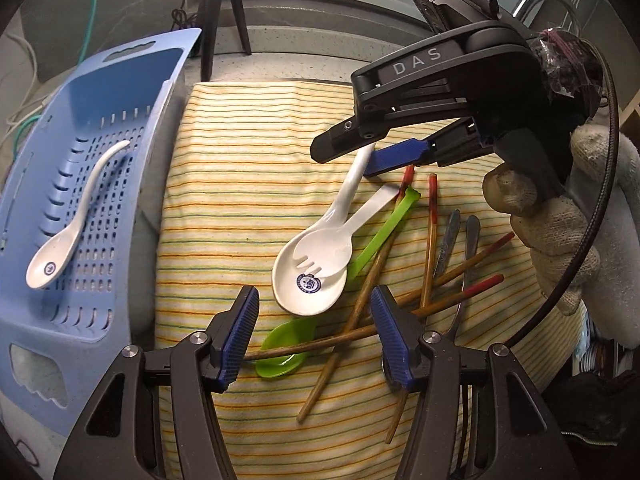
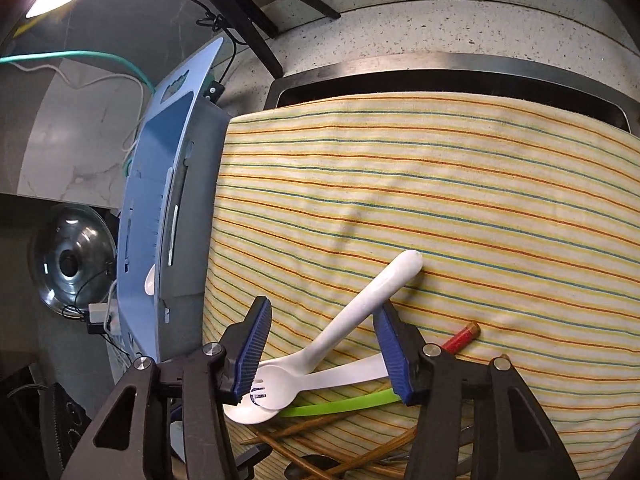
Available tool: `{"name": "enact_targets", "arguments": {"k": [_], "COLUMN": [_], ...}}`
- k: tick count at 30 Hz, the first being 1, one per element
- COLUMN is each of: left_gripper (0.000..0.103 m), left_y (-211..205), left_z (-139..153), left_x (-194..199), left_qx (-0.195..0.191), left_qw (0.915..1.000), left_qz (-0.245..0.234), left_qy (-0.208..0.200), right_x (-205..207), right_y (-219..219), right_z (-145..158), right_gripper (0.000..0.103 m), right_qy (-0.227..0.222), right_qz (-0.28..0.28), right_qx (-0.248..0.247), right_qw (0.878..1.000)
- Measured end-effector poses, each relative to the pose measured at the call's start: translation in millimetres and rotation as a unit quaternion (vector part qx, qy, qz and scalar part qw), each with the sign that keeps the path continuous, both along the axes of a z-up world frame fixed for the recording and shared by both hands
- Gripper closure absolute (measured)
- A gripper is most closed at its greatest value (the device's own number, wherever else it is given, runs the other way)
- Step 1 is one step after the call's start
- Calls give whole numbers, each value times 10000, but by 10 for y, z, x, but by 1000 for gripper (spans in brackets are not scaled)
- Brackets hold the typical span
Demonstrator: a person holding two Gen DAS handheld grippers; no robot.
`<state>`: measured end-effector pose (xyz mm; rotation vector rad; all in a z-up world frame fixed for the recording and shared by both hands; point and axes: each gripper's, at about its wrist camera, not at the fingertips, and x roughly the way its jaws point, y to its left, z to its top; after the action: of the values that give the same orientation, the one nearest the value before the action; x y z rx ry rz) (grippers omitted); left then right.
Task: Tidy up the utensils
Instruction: 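Close the left tool on the second white ceramic spoon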
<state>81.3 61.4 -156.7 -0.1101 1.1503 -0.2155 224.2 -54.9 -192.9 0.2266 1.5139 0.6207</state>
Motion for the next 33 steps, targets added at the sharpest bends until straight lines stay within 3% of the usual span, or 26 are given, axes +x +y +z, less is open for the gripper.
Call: {"name": "enact_targets", "arguments": {"k": [5,16,24,33], "left_gripper": [59,66,67,67], "left_y": [-33,16,43,104], "left_z": [-48,-123,-48,184], "left_x": [51,149,26,-177], "left_qx": [66,52,-3,22], "left_qw": [10000,10000,9999,9992], "left_qz": [-39,-14,38,148], "left_qy": [5,-8,-105,-378], "right_x": [13,40,44,-23], "right_y": [26,35,-17,31], "right_z": [-12,-42,-22,235], "right_gripper": [61,85,87,88], "right_qy": [-44,-138,-27,-126], "right_qz": [-12,-23,-131,-77], "right_qx": [-90,-338,-115,252], "right_qw": [9999,9993,9998,9996]}}
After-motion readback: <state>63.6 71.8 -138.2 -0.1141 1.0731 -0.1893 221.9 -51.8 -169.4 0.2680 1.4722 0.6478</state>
